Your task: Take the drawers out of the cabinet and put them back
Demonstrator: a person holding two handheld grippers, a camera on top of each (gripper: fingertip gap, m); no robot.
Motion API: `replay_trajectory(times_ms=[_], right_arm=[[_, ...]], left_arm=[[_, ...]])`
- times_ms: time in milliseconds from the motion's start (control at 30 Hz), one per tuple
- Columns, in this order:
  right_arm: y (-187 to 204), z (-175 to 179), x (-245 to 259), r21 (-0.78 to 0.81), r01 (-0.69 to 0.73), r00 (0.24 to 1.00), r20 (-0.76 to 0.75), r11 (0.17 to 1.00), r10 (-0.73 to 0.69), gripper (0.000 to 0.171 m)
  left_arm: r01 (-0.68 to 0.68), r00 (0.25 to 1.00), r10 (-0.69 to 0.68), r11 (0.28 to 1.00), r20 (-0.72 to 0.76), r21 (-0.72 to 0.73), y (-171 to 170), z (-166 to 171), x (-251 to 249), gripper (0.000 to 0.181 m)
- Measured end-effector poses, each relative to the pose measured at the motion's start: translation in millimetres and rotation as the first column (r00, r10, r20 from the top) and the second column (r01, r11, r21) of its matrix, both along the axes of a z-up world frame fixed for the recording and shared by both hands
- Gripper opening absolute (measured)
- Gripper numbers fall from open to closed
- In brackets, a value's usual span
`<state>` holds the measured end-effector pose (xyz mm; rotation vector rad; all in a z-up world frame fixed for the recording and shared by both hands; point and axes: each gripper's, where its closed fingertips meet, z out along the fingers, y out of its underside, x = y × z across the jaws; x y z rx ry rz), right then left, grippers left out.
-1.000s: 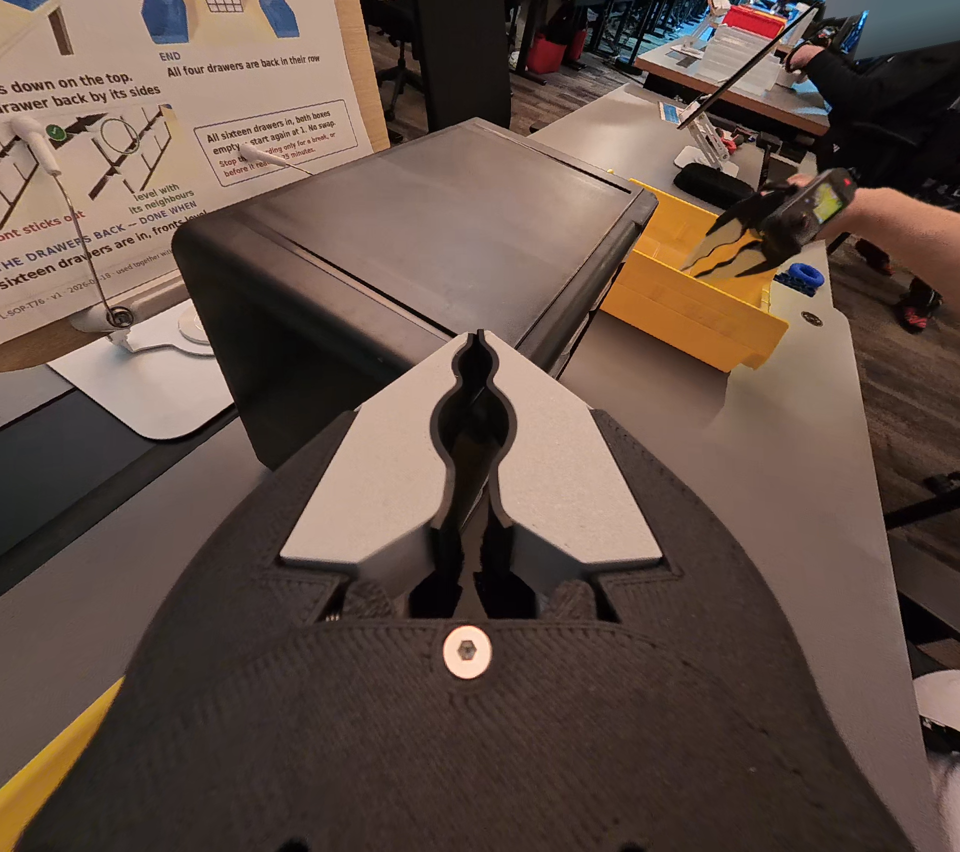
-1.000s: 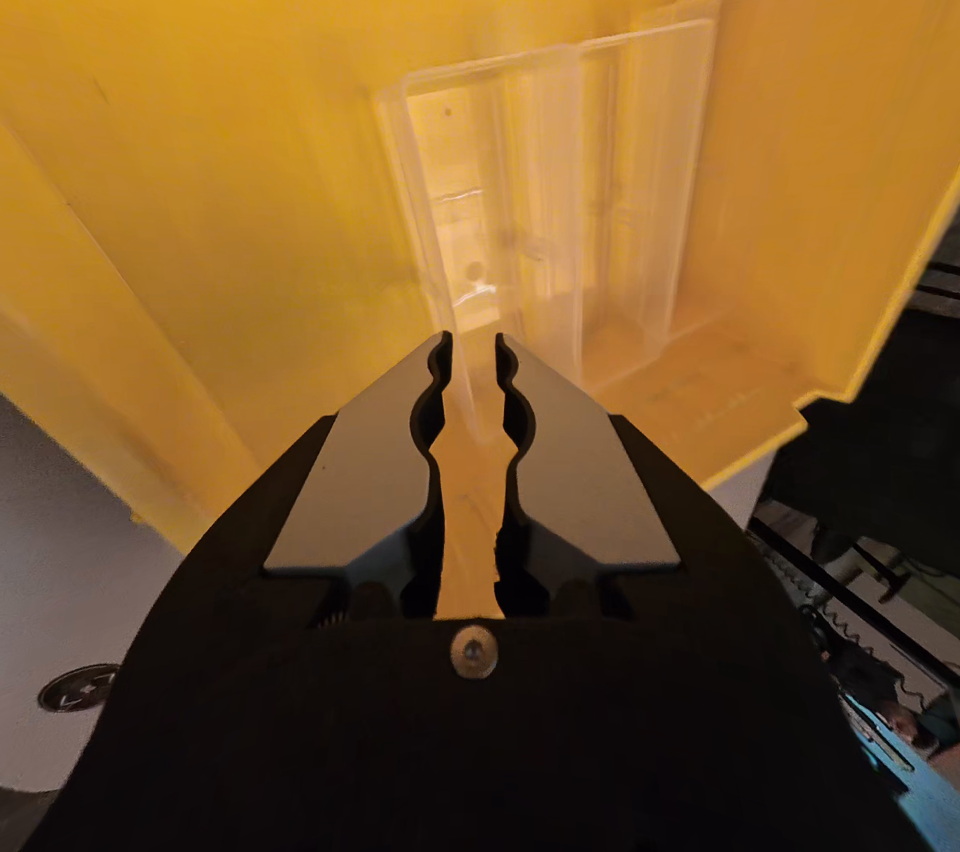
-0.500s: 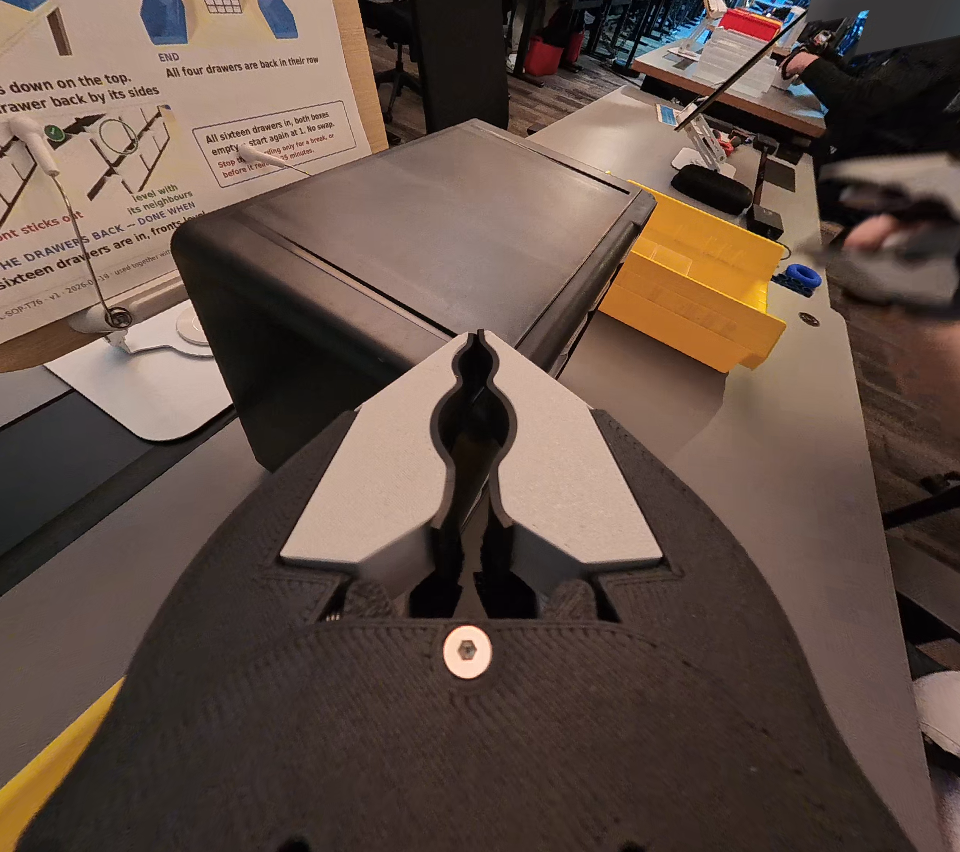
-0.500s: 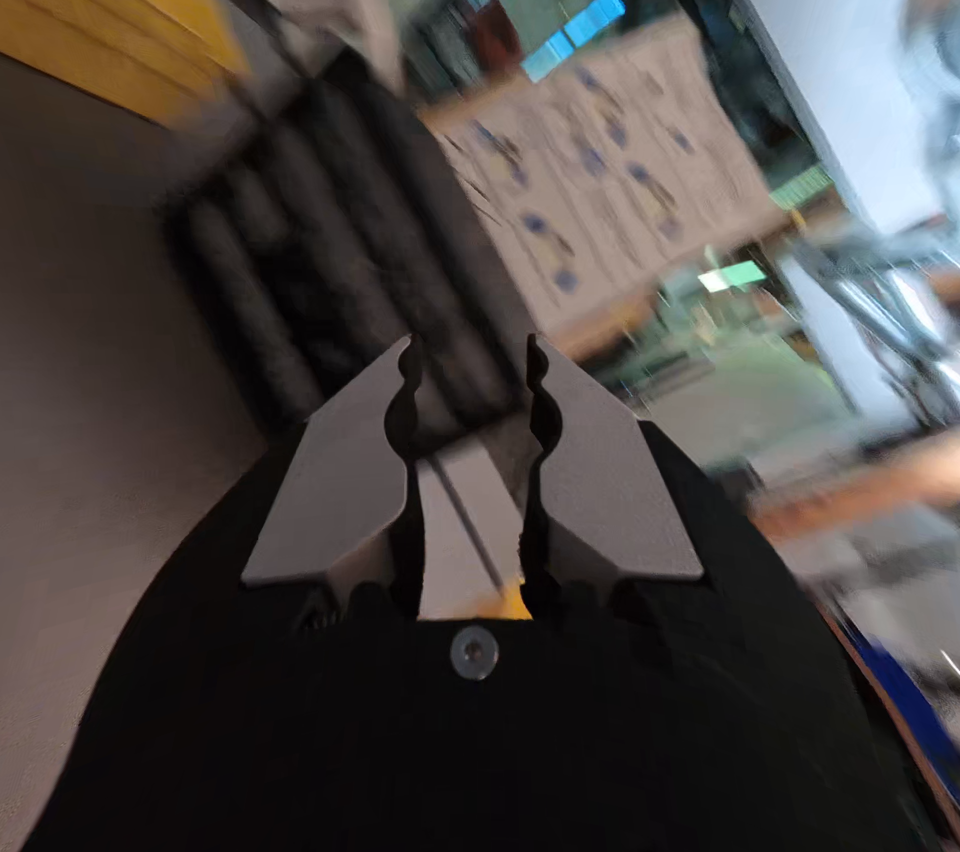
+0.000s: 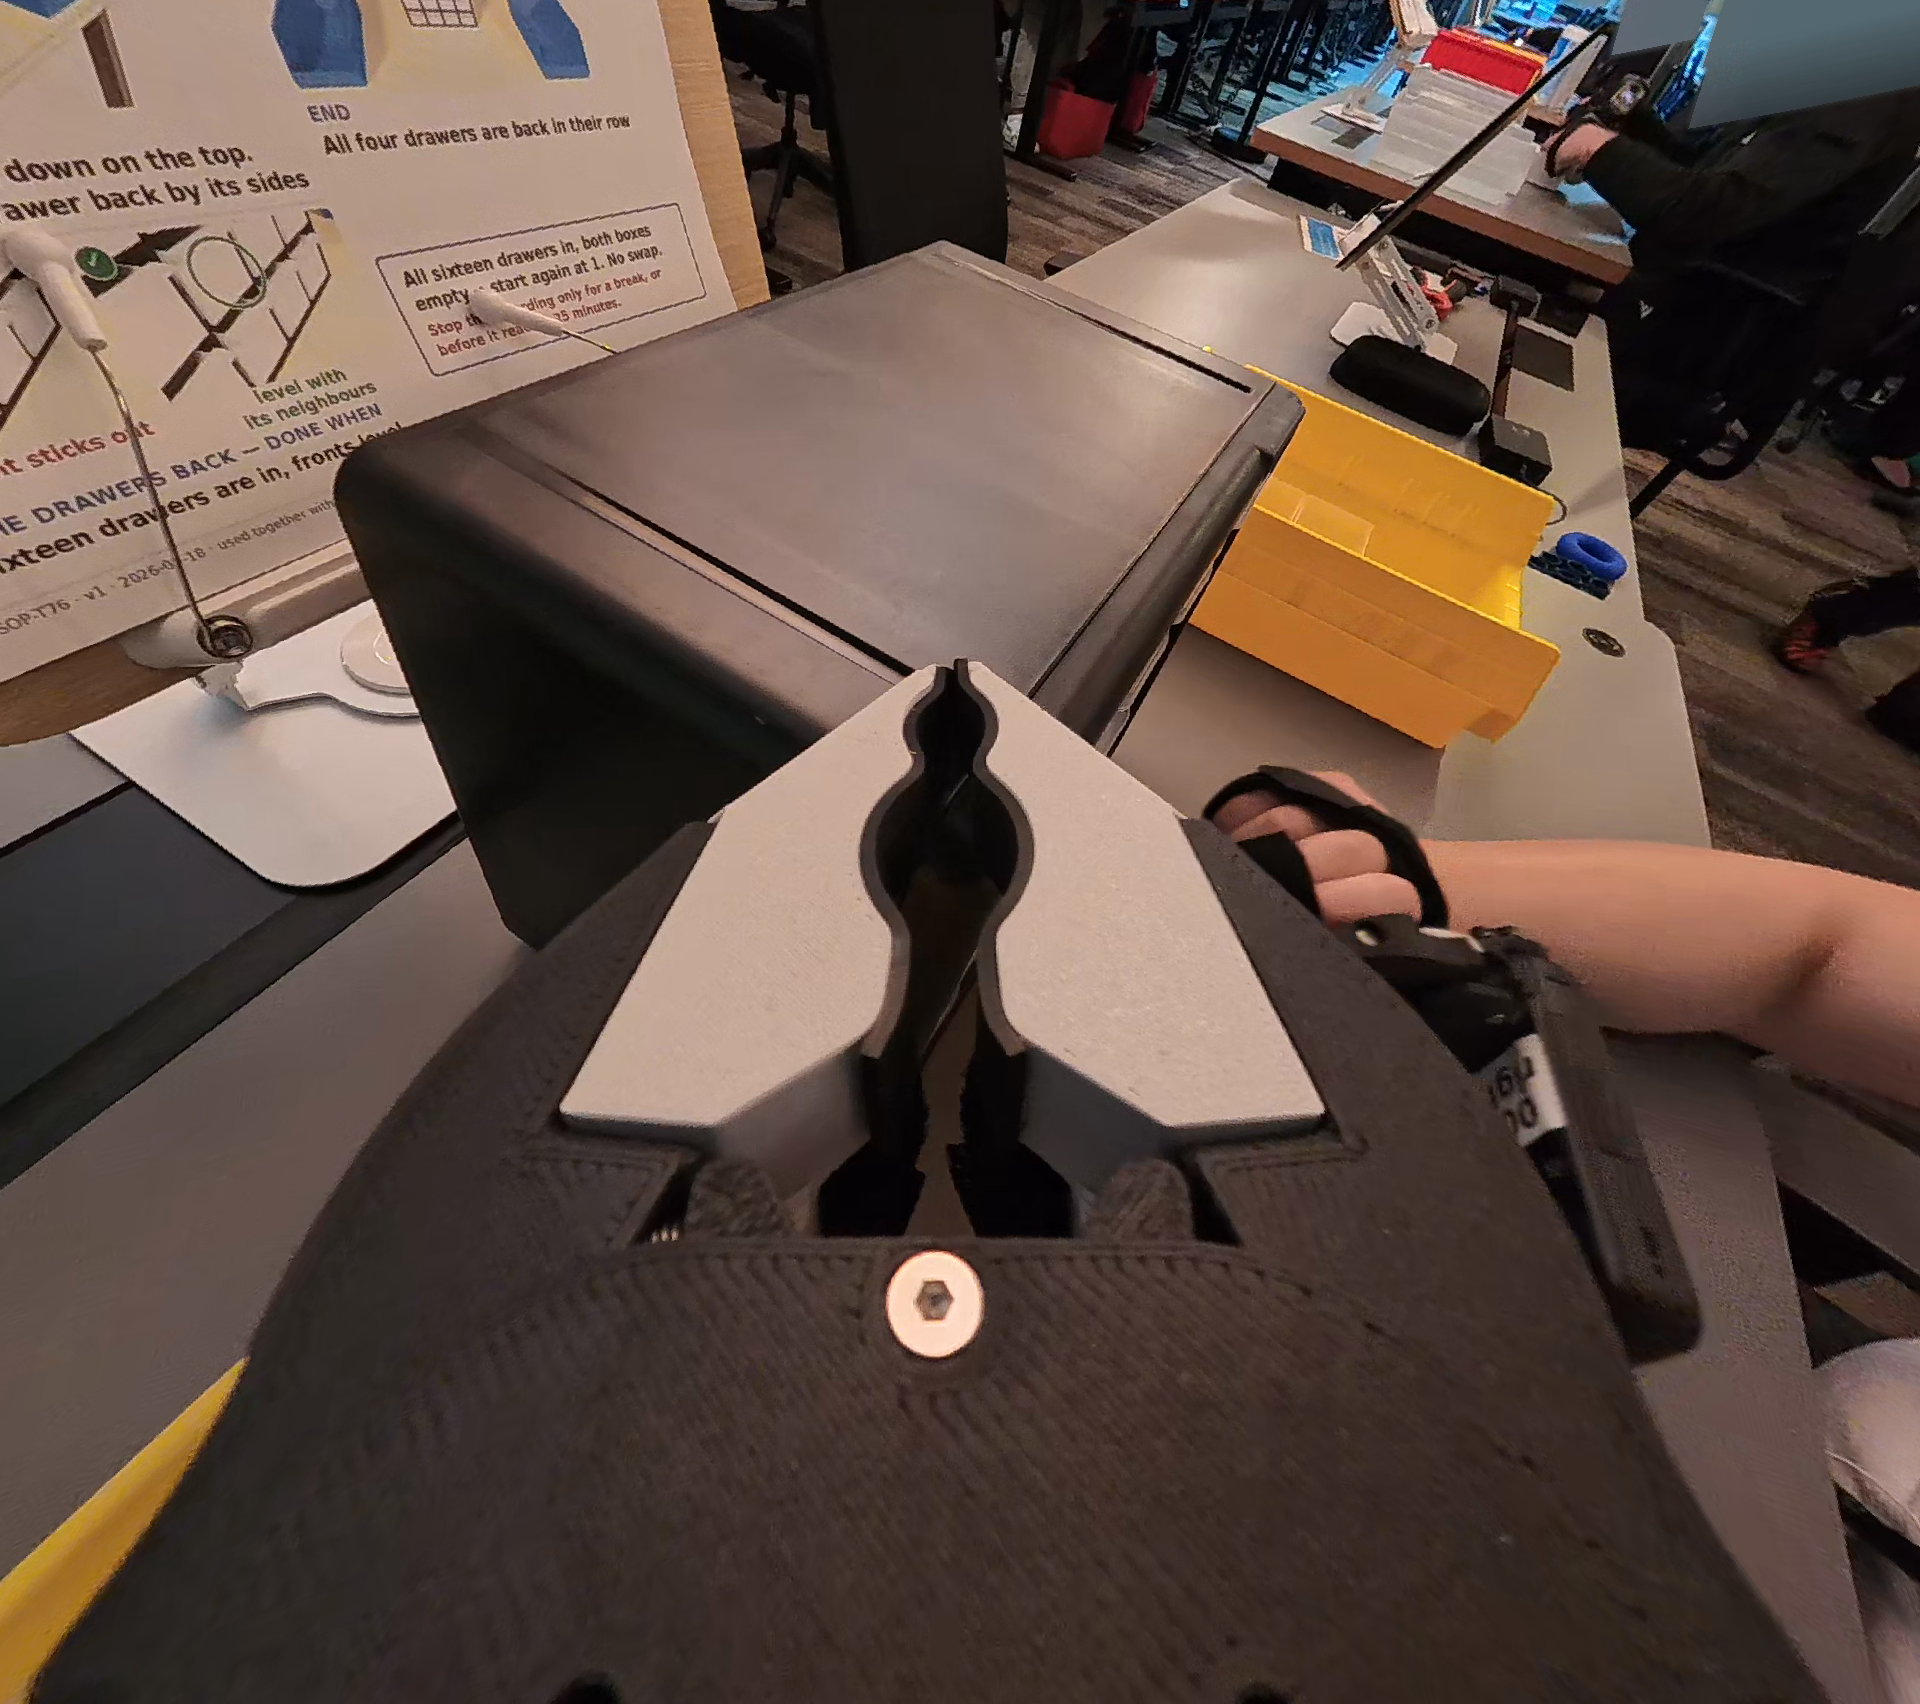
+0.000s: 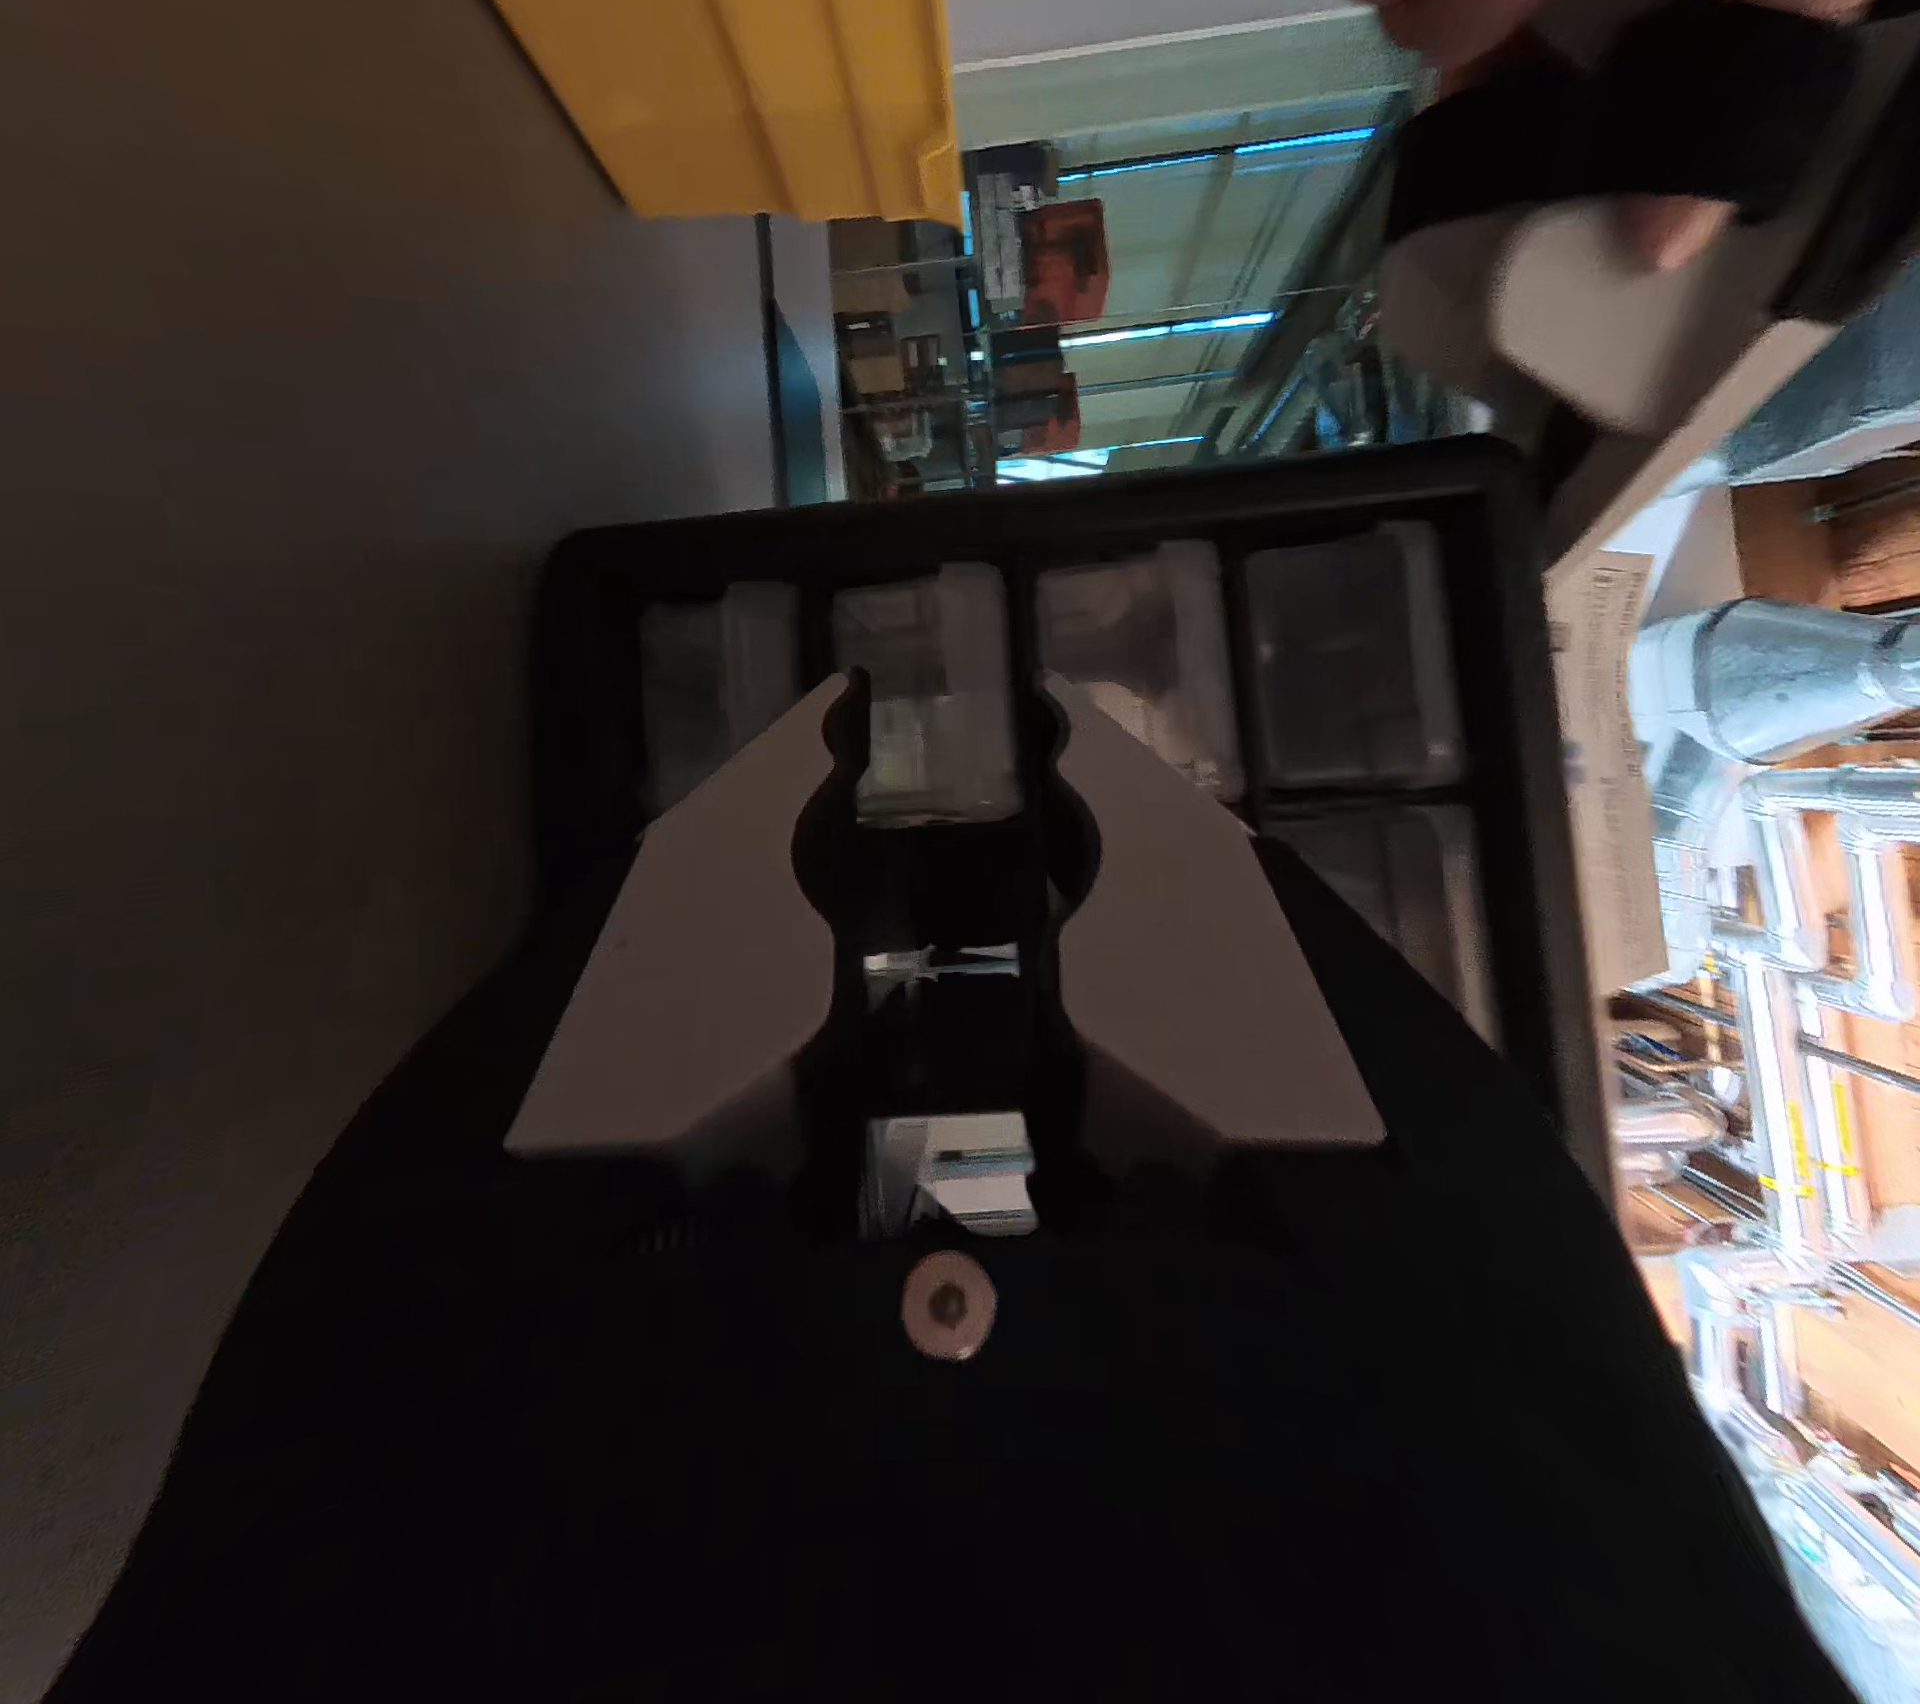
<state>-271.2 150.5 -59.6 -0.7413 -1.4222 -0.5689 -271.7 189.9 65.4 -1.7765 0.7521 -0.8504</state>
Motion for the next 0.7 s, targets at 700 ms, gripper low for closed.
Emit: replay_trajectory(times_ms=[700], right_arm=[[-43,4,-1,-0.017,-0.049,0.997,0.056,0.999,0.050,0.027]], left_arm=[[0.003,1.000,-0.003,1.000,0.002,0.001,0,0,0,0.000]])
